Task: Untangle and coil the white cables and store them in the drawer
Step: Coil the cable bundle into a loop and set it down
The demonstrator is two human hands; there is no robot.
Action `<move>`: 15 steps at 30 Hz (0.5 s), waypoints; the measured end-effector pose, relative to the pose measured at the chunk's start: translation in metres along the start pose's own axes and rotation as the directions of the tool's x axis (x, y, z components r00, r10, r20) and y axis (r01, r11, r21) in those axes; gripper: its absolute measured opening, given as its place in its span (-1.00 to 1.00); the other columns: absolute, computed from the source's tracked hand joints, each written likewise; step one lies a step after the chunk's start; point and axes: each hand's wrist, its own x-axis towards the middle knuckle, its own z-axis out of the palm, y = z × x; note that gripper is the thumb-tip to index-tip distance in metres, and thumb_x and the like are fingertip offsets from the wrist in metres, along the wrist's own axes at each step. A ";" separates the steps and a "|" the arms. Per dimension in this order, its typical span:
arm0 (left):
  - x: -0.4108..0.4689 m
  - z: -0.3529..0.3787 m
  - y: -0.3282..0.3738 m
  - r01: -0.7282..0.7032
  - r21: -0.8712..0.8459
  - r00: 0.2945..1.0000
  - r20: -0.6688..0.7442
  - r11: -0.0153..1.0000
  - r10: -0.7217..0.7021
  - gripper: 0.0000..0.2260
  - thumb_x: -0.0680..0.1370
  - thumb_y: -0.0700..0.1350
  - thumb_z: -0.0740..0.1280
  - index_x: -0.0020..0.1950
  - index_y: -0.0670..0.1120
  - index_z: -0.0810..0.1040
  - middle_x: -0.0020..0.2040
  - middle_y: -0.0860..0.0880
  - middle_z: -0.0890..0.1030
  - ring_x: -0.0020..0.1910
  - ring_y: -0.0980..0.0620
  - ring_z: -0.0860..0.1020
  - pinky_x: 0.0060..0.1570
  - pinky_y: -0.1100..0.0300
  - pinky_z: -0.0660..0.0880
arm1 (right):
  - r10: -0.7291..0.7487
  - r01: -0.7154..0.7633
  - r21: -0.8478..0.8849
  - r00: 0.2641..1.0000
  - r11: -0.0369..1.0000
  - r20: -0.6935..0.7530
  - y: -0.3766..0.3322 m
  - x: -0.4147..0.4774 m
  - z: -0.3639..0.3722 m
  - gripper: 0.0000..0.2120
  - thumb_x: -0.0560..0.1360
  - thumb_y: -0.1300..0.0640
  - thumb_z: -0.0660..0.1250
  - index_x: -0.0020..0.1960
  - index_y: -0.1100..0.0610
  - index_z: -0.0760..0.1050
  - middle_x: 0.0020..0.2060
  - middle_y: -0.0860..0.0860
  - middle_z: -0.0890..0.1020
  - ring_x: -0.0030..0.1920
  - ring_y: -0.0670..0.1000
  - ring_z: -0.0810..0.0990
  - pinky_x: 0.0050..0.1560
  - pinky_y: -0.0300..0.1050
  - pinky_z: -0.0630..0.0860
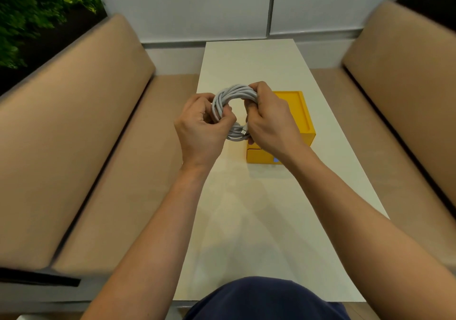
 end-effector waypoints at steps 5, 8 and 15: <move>-0.001 -0.002 0.010 0.463 -0.374 0.885 0.153 0.803 -0.439 -0.63 0.40 -0.26 0.55 -0.08 -0.07 0.36 0.04 -0.06 0.57 -0.08 -0.27 0.72 -0.07 -0.23 0.67 | -0.005 0.005 -0.049 1.000 0.999 0.008 0.004 0.002 -0.001 -0.83 0.72 0.18 0.11 0.28 0.14 0.38 -0.16 0.04 0.55 -0.33 0.05 0.60 -0.45 -0.14 0.54; 0.008 -0.005 0.011 0.637 -0.354 0.767 0.383 0.685 -0.515 -0.62 0.43 -0.26 0.54 -0.02 -0.06 0.35 -0.01 -0.08 0.57 0.01 -0.33 0.70 0.03 -0.26 0.65 | 0.019 -0.018 -0.063 1.000 0.998 0.020 0.010 0.003 -0.004 -0.84 0.72 0.18 0.10 0.26 0.12 0.38 -0.18 0.03 0.54 -0.35 0.05 0.61 -0.44 -0.11 0.56; 0.022 -0.010 0.012 0.785 -0.159 0.559 0.600 0.599 -0.573 -0.94 0.60 -0.23 0.39 0.02 -0.18 0.66 -0.15 -0.12 0.71 -0.18 -0.09 0.71 -0.05 0.03 0.67 | 0.004 0.000 -0.103 0.999 0.995 0.046 0.021 0.010 -0.005 -0.82 0.72 0.14 0.11 0.27 0.13 0.41 -0.23 -0.07 0.51 -0.32 0.00 0.55 -0.34 -0.01 0.54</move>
